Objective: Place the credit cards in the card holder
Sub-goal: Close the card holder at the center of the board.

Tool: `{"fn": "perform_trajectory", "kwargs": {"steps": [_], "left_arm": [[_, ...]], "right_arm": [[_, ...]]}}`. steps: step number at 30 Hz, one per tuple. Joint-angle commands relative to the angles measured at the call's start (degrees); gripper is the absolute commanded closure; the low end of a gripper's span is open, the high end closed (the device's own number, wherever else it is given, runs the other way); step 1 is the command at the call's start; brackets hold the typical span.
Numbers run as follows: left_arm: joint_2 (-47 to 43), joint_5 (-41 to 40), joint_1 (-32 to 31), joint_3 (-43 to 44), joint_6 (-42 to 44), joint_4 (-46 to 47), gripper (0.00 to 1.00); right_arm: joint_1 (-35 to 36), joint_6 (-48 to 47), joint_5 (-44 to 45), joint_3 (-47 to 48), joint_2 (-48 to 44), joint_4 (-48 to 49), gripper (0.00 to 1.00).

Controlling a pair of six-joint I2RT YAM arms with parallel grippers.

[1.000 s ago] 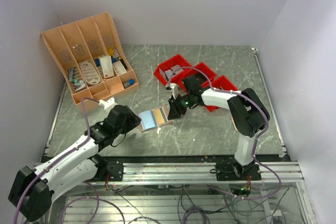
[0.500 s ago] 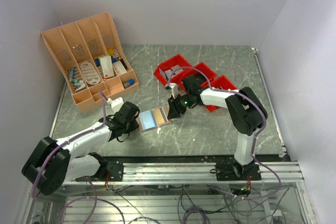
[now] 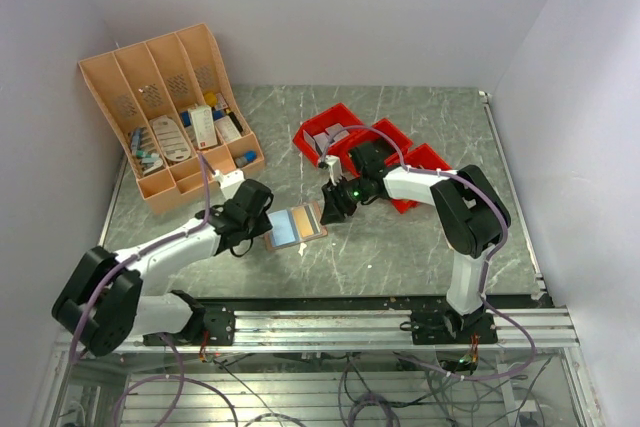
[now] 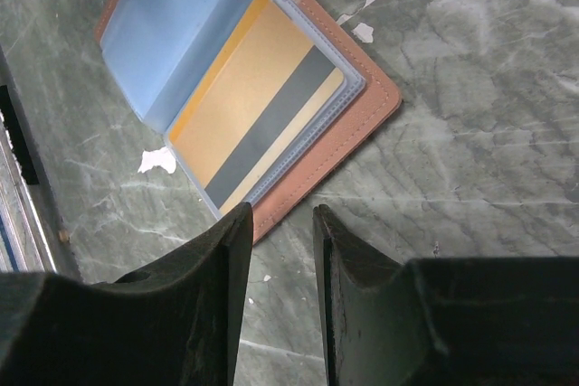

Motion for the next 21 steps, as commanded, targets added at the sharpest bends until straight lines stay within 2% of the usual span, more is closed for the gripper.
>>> {"fn": "perform_trajectory", "kwargs": {"steps": [1,3,5,7,8,11,15,19,21], "left_arm": [[3.9,-2.6,-0.3,2.9,1.7,-4.2,0.53],[5.2,-2.8,-0.3,3.6,2.0,-4.7,0.57],[5.3,-2.4,-0.3,3.9,2.7,-4.0,0.77],[4.9,-1.8,-0.3,4.9,3.8,-3.5,0.90],[4.4,-1.0,-0.2,5.9,4.5,-3.7,0.93],[2.2,2.7,-0.4,9.4,7.4,-2.6,0.93],[0.9,11.7,-0.7,12.6,9.9,3.5,0.93],[7.7,22.9,-1.8,14.5,9.4,13.3,0.93],[12.8,25.5,-3.5,16.7,9.4,16.1,0.93]], "right_arm": [[-0.5,0.1,0.4,0.9,0.0,0.5,0.66],[-0.5,0.1,0.4,0.8,-0.1,0.6,0.66],[-0.6,0.2,0.6,0.8,0.0,0.6,0.66],[-0.6,0.5,1.0,0.7,0.2,0.9,0.66],[-0.6,1.0,1.2,0.5,0.4,1.2,0.66],[-0.6,3.5,2.6,0.1,1.4,2.1,0.66],[-0.7,6.5,3.7,-0.5,1.6,3.5,0.70],[-1.4,7.3,1.9,-0.1,0.7,3.5,0.72],[-2.4,7.3,1.9,-0.2,-0.9,3.5,0.73]]}}
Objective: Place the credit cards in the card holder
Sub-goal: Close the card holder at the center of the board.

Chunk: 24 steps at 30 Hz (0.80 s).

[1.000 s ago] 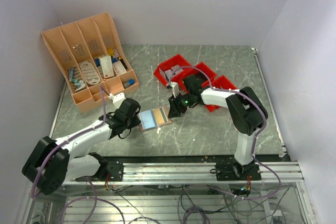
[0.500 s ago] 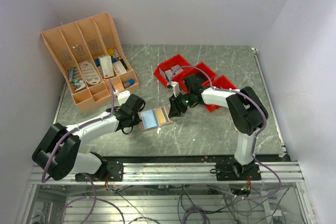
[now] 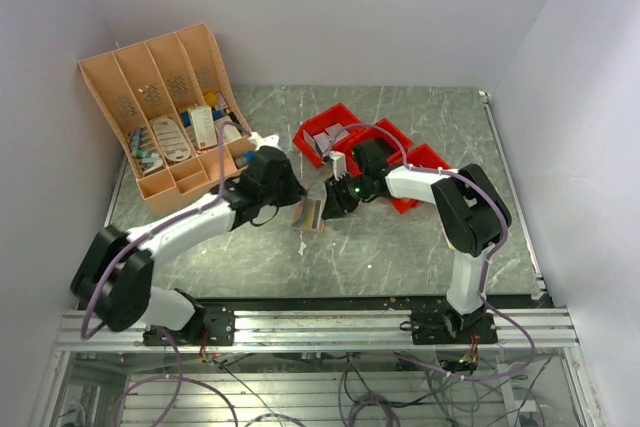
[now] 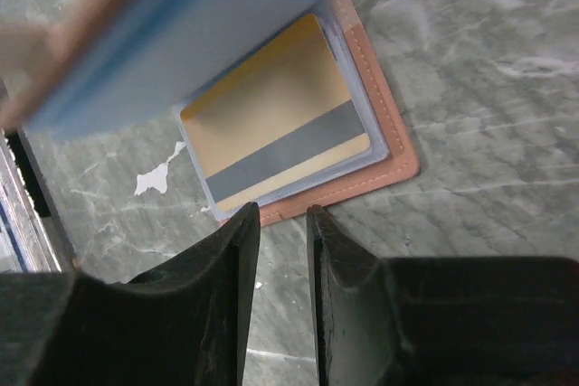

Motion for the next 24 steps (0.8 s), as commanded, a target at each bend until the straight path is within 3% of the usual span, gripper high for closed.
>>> {"fn": "perform_trajectory", "kwargs": {"steps": [1,8,13,17,24], "left_arm": [[10.3,11.8,-3.6,4.4,1.4,10.5,0.93],[22.8,12.8,-6.7,11.6,1.5,13.7,0.92],[26.4,15.0,-7.4,10.1,-0.3,18.3,0.89],[26.6,17.5,-7.5,5.6,-2.4,26.0,0.68],[25.4,20.3,-7.4,1.7,-2.3,31.8,0.57]], "right_arm": [[-2.6,1.1,0.4,-0.1,-1.9,1.2,0.72],[-8.5,-1.1,2.6,0.5,-4.5,-1.0,0.76],[-10.8,-1.5,3.0,1.5,-6.7,-2.7,0.82],[-11.0,0.4,-2.6,0.1,-7.1,-0.5,0.83],[-9.0,8.4,-11.2,0.3,-3.1,5.0,0.83]]}}
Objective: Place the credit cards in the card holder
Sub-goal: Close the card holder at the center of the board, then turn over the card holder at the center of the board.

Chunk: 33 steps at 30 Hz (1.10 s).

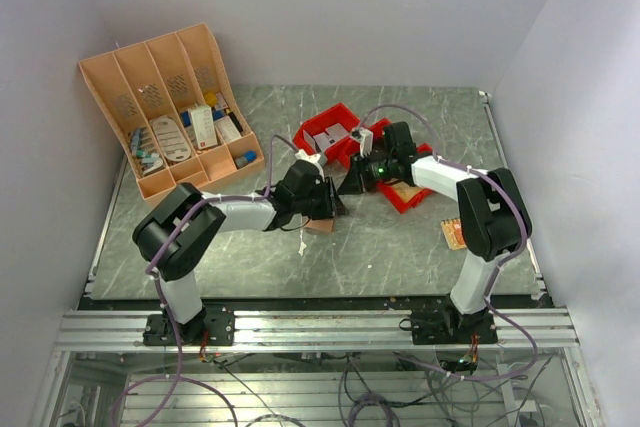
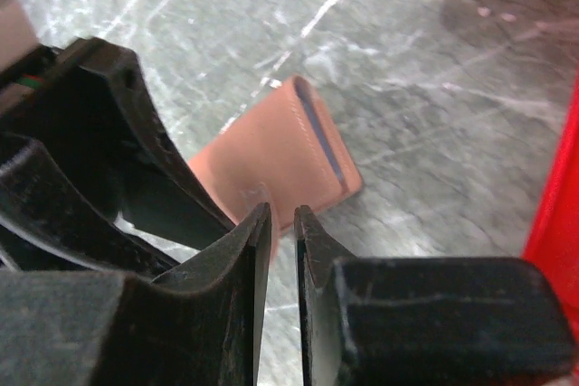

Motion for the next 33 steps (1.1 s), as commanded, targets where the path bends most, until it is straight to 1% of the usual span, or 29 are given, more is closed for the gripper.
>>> {"fn": "perform_trajectory", "kwargs": {"steps": [1,3,6,8,10,12,14,18,20,21,23,25,33], "left_arm": [[-1.2,4.0,-0.3,-2.4,-0.5,8.6,0.55],[-1.2,5.6,-0.3,-3.6,-1.0,10.9,0.49],[-1.0,7.2,-0.3,-4.2,-1.9,13.3,0.48],[-1.2,7.6,-0.3,-4.3,-2.2,14.0,0.47],[-2.3,7.5,-0.3,-4.1,-1.9,13.3,0.44],[-4.8,6.5,-0.3,-3.9,-0.6,10.6,0.42],[-8.8,4.3,-0.3,-4.1,1.5,6.3,0.38],[-17.0,-3.1,0.8,-5.9,6.4,-3.4,0.24],[-18.7,-3.0,3.2,-7.9,6.6,-5.6,0.16],[-18.8,-1.2,5.2,-9.3,6.2,-5.9,0.14],[-18.4,3.4,9.6,-12.2,4.6,-3.9,0.13],[-17.7,6.3,12.1,-15.0,2.7,-0.4,0.13],[-10.3,9.1,12.7,-15.0,-0.7,6.1,0.13]], "right_arm": [[1.8,6.2,-6.6,0.0,3.2,5.1,0.83],[3.2,6.2,-6.6,0.6,4.8,4.7,0.83],[4.4,5.4,-5.1,1.1,6.7,3.6,0.84],[4.9,4.0,-3.8,2.5,9.3,0.5,0.86],[4.8,2.5,-1.8,3.4,10.2,-2.3,0.86],[4.7,1.0,1.1,3.4,10.2,-3.5,0.87],[4.6,-0.4,2.2,3.4,10.2,-4.5,0.89],[4.4,-3.1,1.4,4.0,10.2,-6.9,0.89],[4.3,-4.2,0.7,4.5,11.8,-7.9,0.90],[4.3,-4.6,0.5,4.7,12.2,-8.3,0.90],[4.1,-5.2,0.0,4.8,12.5,-8.8,0.90],[3.9,-5.6,-0.2,4.8,12.7,-8.9,0.90],[3.3,-6.7,-0.1,5.4,13.9,-10.4,0.92]]}}
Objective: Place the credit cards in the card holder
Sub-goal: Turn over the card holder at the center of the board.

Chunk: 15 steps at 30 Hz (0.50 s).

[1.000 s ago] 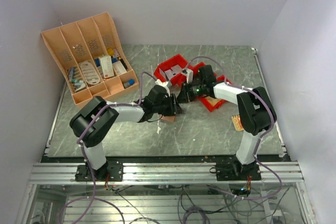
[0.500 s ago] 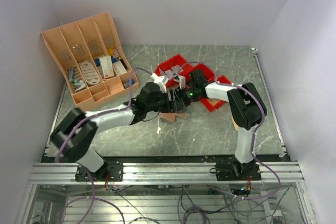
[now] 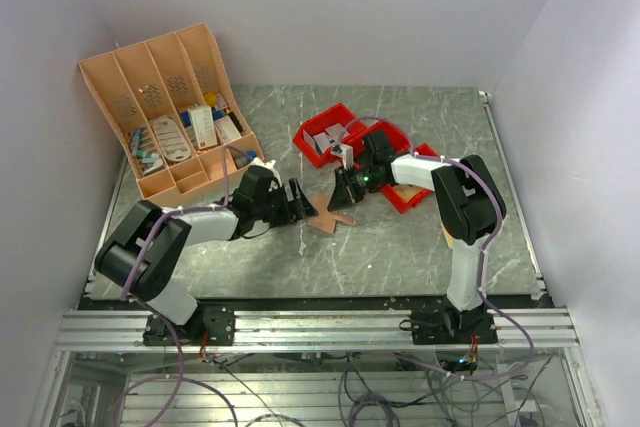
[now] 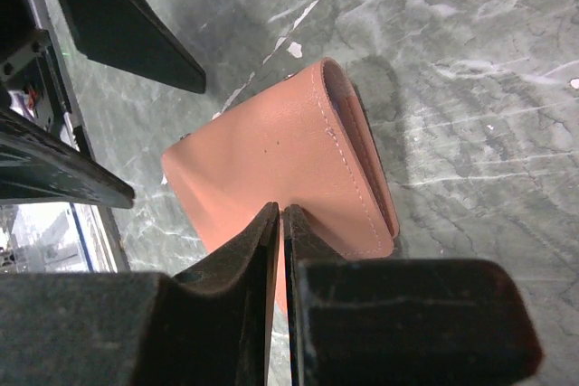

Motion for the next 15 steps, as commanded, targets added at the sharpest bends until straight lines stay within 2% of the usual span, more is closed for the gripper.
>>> {"fn": "perform_trajectory", "kwargs": {"steps": [1,3,11,13,15], "left_arm": [[3.9,4.0,-0.2,1.1,-2.6,6.6,0.13],[5.8,4.5,-0.2,1.4,-3.6,8.5,0.15],[14.5,7.5,-2.0,3.9,-6.0,14.3,0.35],[16.5,7.9,-3.0,4.9,-6.5,15.4,0.42],[18.4,8.3,-3.7,5.7,-6.7,16.3,0.53]], "right_arm": [[-0.6,-3.2,4.6,-0.3,3.3,-4.4,0.92],[-0.7,-3.2,4.3,-0.3,3.3,-4.4,0.93],[-1.0,-3.4,3.3,-0.3,2.7,-4.3,0.93],[-1.0,-3.5,3.2,-0.3,2.5,-4.3,0.93],[-1.2,-3.6,2.9,-0.3,2.1,-4.4,0.93]]}}
